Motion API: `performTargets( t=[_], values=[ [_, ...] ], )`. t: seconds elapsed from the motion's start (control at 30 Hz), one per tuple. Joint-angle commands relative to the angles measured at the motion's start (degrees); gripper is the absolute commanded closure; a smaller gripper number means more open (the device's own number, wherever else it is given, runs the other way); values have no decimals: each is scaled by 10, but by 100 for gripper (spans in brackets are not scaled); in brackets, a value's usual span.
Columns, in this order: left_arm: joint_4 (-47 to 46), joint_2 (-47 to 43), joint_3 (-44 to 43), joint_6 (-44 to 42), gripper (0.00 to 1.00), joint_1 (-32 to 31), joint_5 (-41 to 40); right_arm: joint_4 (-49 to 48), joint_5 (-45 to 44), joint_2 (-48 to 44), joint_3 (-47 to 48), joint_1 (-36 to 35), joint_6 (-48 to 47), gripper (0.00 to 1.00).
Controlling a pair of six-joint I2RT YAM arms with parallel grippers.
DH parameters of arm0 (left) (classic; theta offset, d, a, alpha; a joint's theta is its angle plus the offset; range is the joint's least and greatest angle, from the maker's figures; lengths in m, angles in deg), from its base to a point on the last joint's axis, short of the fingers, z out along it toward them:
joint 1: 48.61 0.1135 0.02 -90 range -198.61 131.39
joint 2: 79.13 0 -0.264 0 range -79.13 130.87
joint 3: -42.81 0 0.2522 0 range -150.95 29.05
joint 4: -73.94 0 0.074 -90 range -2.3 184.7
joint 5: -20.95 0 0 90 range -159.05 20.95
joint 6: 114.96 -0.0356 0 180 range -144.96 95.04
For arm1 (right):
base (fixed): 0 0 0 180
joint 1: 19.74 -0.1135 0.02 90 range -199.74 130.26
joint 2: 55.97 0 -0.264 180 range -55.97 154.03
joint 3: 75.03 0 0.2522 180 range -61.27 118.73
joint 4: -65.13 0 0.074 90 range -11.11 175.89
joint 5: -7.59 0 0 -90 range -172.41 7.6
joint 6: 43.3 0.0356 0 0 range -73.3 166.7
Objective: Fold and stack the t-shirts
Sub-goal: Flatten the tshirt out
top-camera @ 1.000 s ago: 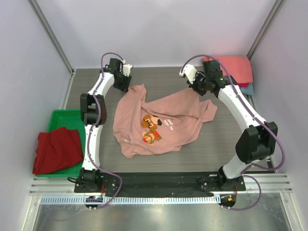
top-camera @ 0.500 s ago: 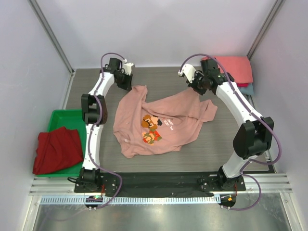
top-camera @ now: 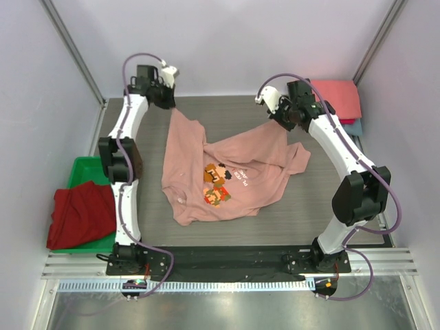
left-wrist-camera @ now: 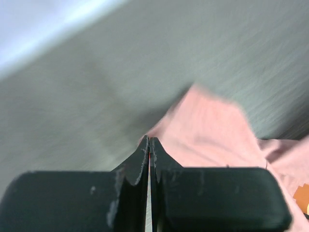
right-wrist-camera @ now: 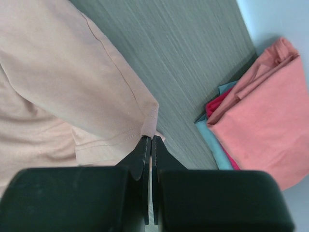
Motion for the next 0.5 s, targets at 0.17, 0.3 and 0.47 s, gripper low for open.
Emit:
performTargets(
  t=[0.17, 0.3, 0.47],
  values=[
    [-71, -175, 31, -18, 100, 13, -18, -50, -31, -26, 35, 9, 12, 99],
    [-65, -203, 68, -39, 100, 13, -46, -64, -33, -26, 48, 20, 31, 99],
    [62, -100, -24, 0, 67, 17, -53, -69, -18, -13, 45, 24, 39, 99]
  ],
)
